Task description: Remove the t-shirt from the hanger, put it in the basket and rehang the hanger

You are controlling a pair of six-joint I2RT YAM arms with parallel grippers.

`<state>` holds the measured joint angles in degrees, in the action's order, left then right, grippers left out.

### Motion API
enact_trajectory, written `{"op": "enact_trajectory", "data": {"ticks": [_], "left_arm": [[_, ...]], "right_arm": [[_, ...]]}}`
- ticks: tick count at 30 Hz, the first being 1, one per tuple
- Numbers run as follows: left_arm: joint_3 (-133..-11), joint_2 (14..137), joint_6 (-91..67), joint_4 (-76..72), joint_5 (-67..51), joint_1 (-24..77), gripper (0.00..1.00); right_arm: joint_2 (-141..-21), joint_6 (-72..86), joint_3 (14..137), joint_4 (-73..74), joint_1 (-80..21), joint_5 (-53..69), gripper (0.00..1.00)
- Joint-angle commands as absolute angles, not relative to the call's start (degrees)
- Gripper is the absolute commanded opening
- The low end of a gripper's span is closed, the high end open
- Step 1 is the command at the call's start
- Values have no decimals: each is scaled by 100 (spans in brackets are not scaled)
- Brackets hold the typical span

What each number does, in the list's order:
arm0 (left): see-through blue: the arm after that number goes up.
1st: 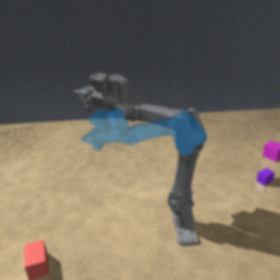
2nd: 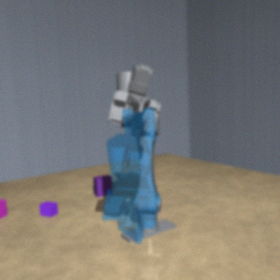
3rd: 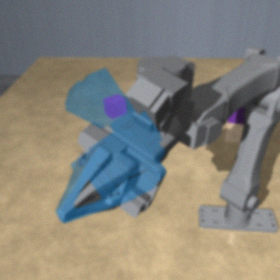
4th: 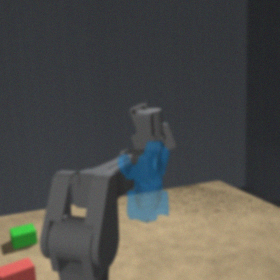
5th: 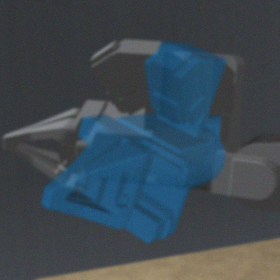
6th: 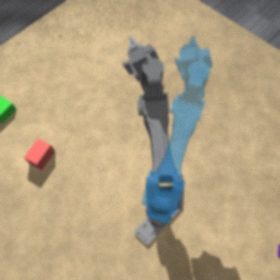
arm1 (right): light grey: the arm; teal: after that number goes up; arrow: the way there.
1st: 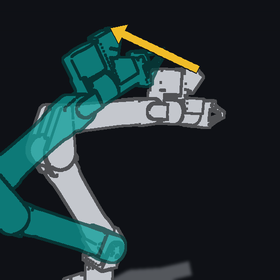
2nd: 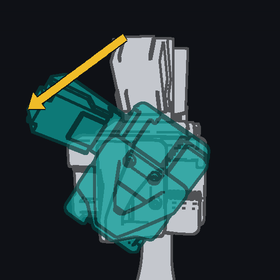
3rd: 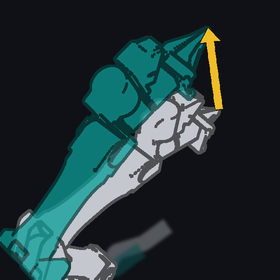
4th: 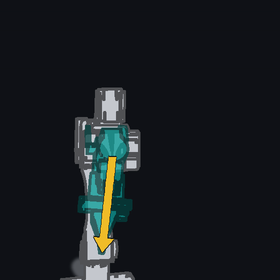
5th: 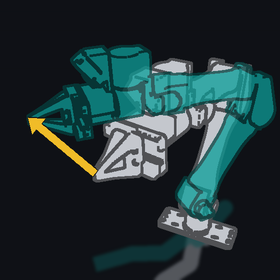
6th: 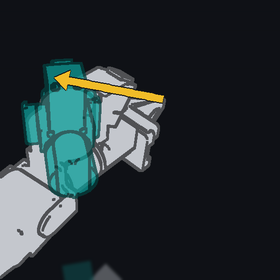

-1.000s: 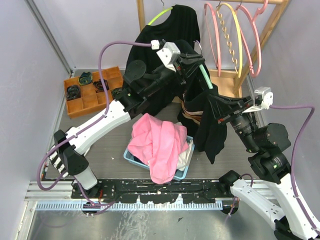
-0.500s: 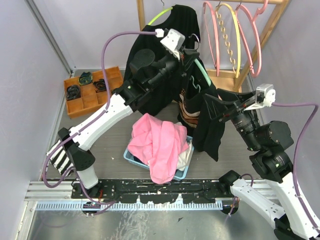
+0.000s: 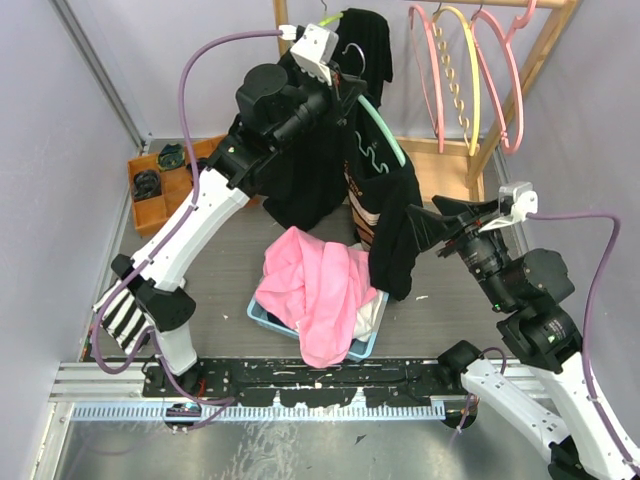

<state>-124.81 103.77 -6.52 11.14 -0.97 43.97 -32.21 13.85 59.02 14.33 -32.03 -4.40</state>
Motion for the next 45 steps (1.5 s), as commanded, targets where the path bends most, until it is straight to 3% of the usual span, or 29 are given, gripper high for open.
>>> {"op": "enact_trajectory", "data": {"ticks": [1, 8, 16, 28, 35, 45], "left_arm": [[-12967, 10392, -742, 1151, -215, 4385, 0], [-13100, 10396, -773, 1274, -191, 4371, 0], [-13298, 10470, -780, 1380, -136, 4368, 0], [-13635, 10631, -808, 1489, -90, 4347, 0], [-13855, 10689, -817, 1584, -57, 4329, 0], [-14327, 10840, -1059, 1721, 133, 4258, 0]], "right_arm": [[-3052, 1492, 5648, 1601, -3208, -562, 66], [-2819, 1674, 5290, 1739, -3208, -475, 61], [-2704, 1780, 5037, 1910, -3208, -431, 47], [-2460, 1970, 4661, 2120, -3209, -455, 48], [-2289, 2216, 4413, 2147, -3208, -584, 14], [-1963, 3255, 3859, 2374, -3208, -1173, 1]]}}
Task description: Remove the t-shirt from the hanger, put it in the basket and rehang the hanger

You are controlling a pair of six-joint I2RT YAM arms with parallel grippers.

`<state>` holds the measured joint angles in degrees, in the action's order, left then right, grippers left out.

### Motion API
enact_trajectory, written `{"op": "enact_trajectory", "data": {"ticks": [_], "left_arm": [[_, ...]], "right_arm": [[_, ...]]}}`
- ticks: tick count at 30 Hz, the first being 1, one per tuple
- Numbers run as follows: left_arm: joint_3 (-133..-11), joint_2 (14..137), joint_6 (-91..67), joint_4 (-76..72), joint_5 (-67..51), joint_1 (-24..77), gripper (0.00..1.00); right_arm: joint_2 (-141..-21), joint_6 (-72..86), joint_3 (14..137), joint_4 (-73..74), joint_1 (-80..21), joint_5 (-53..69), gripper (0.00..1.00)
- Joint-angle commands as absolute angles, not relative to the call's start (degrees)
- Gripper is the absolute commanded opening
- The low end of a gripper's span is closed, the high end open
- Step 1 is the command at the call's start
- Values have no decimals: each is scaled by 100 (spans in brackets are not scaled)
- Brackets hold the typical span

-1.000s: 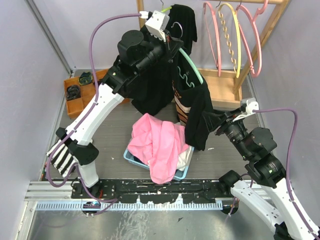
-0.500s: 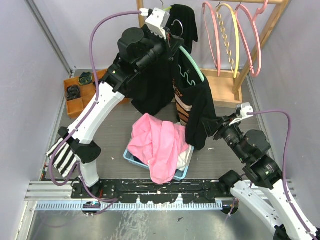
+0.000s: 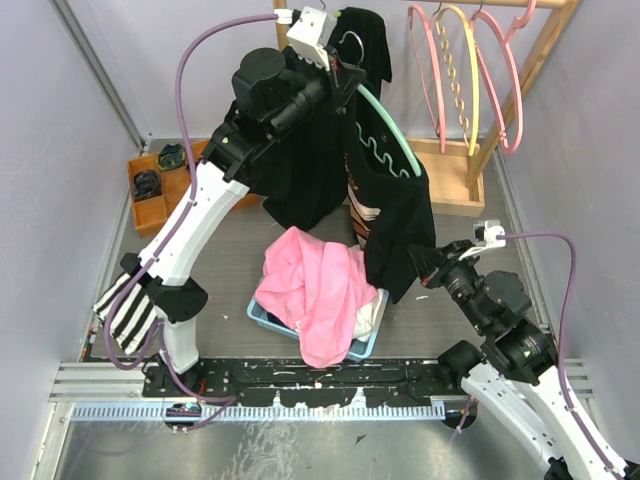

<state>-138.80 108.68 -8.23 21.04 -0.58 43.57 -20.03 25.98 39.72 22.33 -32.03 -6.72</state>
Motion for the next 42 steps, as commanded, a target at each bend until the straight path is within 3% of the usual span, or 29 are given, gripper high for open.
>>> {"op": "enact_trajectory", "data": {"ticks": [1, 7, 9, 12, 15, 26, 28, 30, 35, 42], "left_arm": [[-14346, 10837, -1112, 1710, 140, 4243, 0], [-14240, 10743, -1290, 1603, 47, 4210, 0], [-14085, 10682, -1336, 1522, -48, 4204, 0], [-13803, 10596, -1387, 1415, -186, 4209, 0], [-13641, 10560, -1408, 1421, -244, 4209, 0], [-13342, 10399, -1427, 1403, -446, 4209, 0], [-13243, 10345, -1441, 1369, -485, 4214, 0], [-13165, 10297, -1459, 1327, -520, 4219, 0], [-13159, 10251, -1465, 1349, -524, 4215, 0], [-13314, 10245, -1518, 1369, -378, 4216, 0]], "right_arm": [[-2013, 3363, 3863, 2523, -3208, -1365, 1], [-2368, 3225, 4054, 2715, -3208, -1364, 2], [-2301, 3000, 4098, 2560, -3209, -1310, 12], [-2095, 2702, 4181, 2322, -3208, -1021, 38], [-1833, 2495, 4233, 2107, -3207, -974, 50], [-1621, 2052, 4433, 1661, -3208, -1060, 55], [-1730, 1999, 4459, 1554, -3210, -1063, 54], [-1857, 1982, 4493, 1479, -3208, -1055, 47], [-1959, 2128, 4434, 1503, -3204, -1193, 4], [-2107, 2879, 4242, 2382, -3208, -2253, 1]]}}
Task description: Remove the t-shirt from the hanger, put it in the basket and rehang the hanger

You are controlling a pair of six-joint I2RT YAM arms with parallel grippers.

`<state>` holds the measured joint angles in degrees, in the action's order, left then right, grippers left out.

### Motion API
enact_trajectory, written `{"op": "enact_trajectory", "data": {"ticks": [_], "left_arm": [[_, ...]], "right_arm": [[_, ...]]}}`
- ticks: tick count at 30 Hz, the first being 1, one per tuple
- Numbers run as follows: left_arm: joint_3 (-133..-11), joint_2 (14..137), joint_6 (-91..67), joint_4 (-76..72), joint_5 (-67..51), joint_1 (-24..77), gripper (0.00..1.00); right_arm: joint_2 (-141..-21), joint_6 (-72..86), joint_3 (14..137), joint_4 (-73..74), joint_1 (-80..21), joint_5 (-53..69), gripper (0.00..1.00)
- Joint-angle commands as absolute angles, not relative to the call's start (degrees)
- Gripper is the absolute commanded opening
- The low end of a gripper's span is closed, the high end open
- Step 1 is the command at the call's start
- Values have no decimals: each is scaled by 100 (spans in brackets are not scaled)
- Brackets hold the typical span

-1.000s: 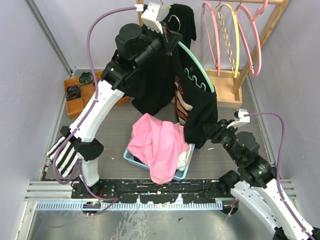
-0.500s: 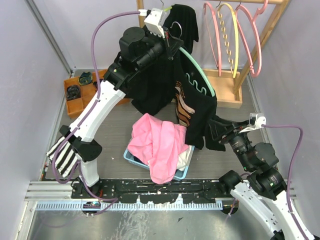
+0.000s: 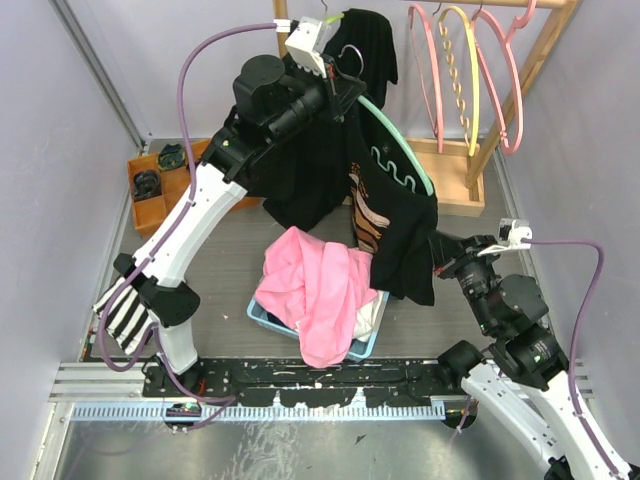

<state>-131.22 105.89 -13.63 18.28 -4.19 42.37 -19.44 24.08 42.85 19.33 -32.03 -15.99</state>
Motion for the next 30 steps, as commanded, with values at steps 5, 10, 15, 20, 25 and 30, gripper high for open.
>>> {"op": "enact_trajectory", "data": {"ticks": [5, 10, 15, 20, 25, 30], "left_arm": [[-13559, 10289, -1487, 1423, -206, 4213, 0], [-13680, 10338, -1485, 1442, -123, 4212, 0], [-13764, 10383, -1540, 1416, -22, 4217, 0], [-13747, 10413, -1597, 1394, -234, 4218, 0], [-13064, 10187, -1600, 1081, -570, 4284, 0], [-12275, 9902, -1374, 927, -658, 4458, 0]], "right_arm": [[-2292, 3192, 4075, 2535, -3208, -1974, 1], [-2190, 3227, 3939, 2456, -3207, -1854, 1], [-2177, 3250, 3869, 2532, -3204, -1776, 1], [-2017, 3096, 3894, 2407, -3208, -1662, 13], [-1960, 2791, 4240, 2432, -3208, -2049, 42], [-2013, 2471, 4792, 2745, -3208, -2845, 45]]}}
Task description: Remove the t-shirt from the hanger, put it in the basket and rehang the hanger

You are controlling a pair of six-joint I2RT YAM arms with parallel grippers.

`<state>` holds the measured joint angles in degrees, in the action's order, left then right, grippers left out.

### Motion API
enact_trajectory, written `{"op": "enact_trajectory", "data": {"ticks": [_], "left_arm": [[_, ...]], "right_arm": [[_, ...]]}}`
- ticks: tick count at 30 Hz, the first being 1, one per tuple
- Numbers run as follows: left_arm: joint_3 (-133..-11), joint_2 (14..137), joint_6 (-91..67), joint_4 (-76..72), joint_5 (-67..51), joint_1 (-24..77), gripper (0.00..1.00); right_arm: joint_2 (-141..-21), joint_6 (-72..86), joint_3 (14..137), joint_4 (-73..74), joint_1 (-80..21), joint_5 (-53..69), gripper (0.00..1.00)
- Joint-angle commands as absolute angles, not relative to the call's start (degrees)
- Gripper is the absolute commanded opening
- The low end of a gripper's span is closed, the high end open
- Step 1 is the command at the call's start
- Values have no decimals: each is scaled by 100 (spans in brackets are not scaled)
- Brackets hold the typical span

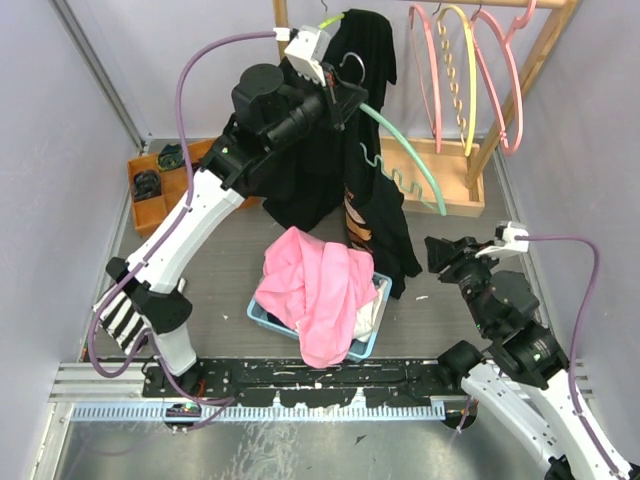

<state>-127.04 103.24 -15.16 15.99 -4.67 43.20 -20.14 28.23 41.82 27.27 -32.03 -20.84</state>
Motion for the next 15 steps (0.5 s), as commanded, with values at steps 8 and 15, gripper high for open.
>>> {"op": "enact_trajectory", "data": {"ticks": [8, 15], "left_arm": [[-11374, 9589, -1178, 862, -711, 4640, 0], [-11477, 9832, -778, 1248, -578, 5012, 0]], "right_arm": [[-1974, 1778, 5625, 2742, -3210, -3583, 49], [-2176, 1224, 6131, 2148, -3208, -2724, 60]]}}
